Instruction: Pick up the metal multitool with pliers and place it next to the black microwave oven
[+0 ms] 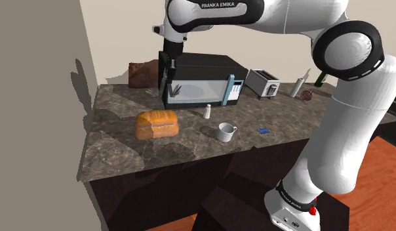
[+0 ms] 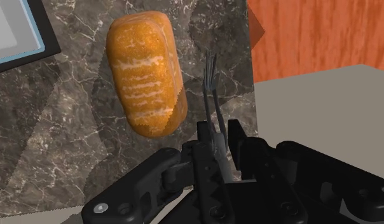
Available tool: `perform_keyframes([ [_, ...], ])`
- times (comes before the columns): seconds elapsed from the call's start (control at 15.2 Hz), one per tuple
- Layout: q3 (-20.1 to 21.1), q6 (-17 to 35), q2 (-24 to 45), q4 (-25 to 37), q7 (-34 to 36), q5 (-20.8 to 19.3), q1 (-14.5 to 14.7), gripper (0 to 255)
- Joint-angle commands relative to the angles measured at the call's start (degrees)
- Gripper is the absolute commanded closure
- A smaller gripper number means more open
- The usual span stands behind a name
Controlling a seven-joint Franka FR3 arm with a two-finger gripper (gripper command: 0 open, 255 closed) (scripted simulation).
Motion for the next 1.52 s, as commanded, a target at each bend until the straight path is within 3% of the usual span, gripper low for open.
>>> perform_keyframes([
  [0.0,0.0,-1.4,-0.1,1.4,0.0,0.0,0.0,255],
  [1.19,0.0,-16.0,2.8,18.8,0.2,-0.1,0.0,255],
  [1.45,-1.8,-15.8,1.9,17.6,-4.9,0.6,-3.3,255],
])
